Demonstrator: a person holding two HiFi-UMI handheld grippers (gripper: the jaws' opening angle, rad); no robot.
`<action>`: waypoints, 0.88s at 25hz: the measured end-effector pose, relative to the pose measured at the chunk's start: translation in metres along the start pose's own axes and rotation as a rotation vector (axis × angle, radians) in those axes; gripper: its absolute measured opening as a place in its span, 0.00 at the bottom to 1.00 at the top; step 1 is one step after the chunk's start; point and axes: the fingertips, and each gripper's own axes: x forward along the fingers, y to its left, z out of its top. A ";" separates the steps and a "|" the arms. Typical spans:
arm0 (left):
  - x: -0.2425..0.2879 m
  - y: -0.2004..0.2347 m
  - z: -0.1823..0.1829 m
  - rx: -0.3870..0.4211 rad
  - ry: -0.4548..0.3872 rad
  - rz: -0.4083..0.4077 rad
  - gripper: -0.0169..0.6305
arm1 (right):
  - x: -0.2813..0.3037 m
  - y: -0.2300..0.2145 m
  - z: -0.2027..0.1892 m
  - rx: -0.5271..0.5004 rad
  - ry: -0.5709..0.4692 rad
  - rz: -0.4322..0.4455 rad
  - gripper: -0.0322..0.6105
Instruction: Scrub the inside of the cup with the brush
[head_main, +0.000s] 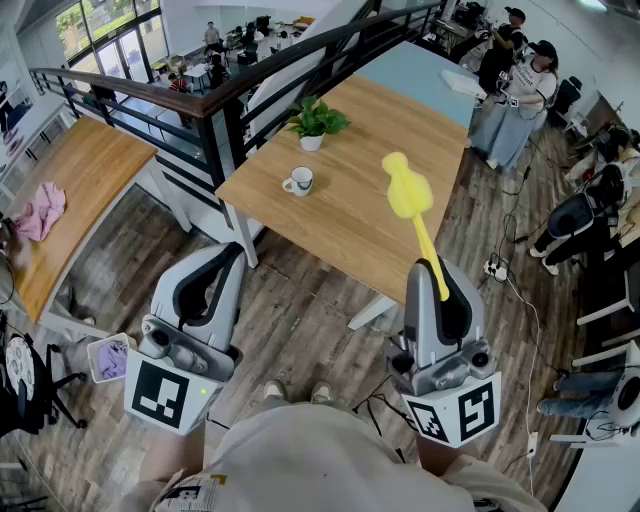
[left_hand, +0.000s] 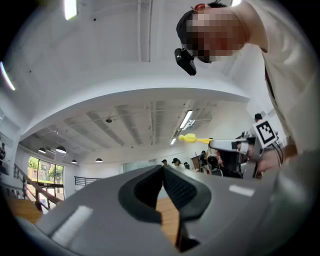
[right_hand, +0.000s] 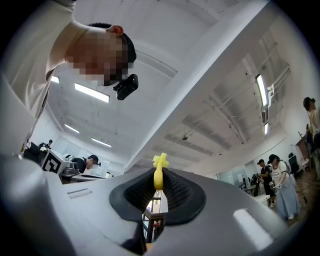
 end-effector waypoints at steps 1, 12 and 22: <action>0.001 -0.001 -0.003 -0.002 0.003 -0.003 0.01 | 0.000 0.000 -0.003 0.000 0.001 0.000 0.10; 0.014 -0.015 -0.009 -0.033 0.000 -0.003 0.01 | -0.007 -0.010 -0.027 -0.013 0.100 -0.024 0.10; 0.030 -0.043 -0.036 -0.061 0.093 -0.004 0.01 | -0.023 -0.041 -0.044 0.044 0.149 -0.014 0.10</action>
